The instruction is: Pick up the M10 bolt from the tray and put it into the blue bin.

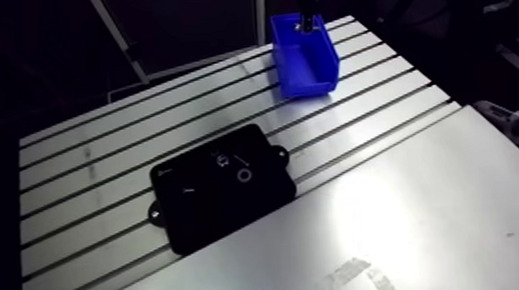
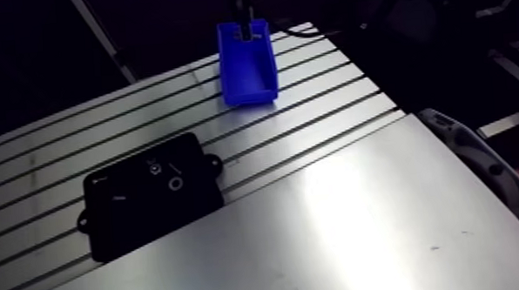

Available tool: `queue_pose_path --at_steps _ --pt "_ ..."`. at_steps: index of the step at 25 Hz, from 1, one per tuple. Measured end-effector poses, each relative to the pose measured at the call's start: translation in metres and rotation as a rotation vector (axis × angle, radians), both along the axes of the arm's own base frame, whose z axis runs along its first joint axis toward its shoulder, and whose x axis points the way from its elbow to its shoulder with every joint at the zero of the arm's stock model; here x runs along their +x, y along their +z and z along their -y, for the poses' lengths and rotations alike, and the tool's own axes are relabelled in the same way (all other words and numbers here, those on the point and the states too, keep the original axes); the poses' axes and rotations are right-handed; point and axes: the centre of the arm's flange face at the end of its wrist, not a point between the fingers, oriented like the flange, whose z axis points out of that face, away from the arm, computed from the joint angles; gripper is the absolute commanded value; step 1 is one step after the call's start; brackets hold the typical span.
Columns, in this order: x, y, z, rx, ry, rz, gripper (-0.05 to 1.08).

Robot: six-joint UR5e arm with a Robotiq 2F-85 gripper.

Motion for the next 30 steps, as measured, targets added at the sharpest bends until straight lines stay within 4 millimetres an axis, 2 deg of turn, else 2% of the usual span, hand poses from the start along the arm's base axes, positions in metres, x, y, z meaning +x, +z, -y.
queue_pose_path --at_steps 12,17,18,19,21,30 --pt "0.01 -0.05 0.012 0.026 0.009 0.021 1.04" --pt "0.012 -0.06 0.015 0.04 0.013 0.019 1.03" --pt "0.013 -0.061 0.016 0.041 0.013 0.02 0.99" --pt "0.013 -0.061 0.016 0.043 0.014 0.019 0.87" --pt "0.013 -0.062 0.016 0.044 0.014 0.019 0.02" --pt "0.015 -0.059 0.012 0.061 0.02 0.004 0.01"
